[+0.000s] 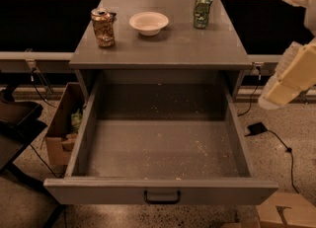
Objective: Place green can into top drawer
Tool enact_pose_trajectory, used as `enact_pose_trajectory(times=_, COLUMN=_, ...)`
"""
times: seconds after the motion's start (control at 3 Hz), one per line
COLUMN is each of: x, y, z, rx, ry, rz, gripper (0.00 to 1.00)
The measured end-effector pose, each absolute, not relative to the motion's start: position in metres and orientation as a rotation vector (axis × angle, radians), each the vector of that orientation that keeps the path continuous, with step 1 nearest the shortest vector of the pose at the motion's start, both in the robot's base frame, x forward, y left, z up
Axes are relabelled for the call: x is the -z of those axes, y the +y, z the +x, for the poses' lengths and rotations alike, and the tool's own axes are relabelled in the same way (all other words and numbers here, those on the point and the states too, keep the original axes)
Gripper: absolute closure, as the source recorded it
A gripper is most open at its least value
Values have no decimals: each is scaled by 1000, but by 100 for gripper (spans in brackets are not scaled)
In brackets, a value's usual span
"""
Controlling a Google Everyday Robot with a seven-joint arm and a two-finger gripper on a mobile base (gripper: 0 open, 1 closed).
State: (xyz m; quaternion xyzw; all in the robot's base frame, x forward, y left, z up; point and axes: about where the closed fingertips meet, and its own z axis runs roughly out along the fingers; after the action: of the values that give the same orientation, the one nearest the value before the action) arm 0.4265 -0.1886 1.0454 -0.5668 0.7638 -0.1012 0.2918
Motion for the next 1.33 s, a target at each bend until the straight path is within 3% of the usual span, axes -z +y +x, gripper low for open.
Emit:
enact_pose_trajectory(times=0.67, x=-960, y=-231, z=488, rx=57, ry=2070, rz=-1133, gripper=0)
enact_pose_trajectory(times=1.33, x=-962, y=-267, z=651, rx=-38, ry=1829, rz=-802, gripper=0)
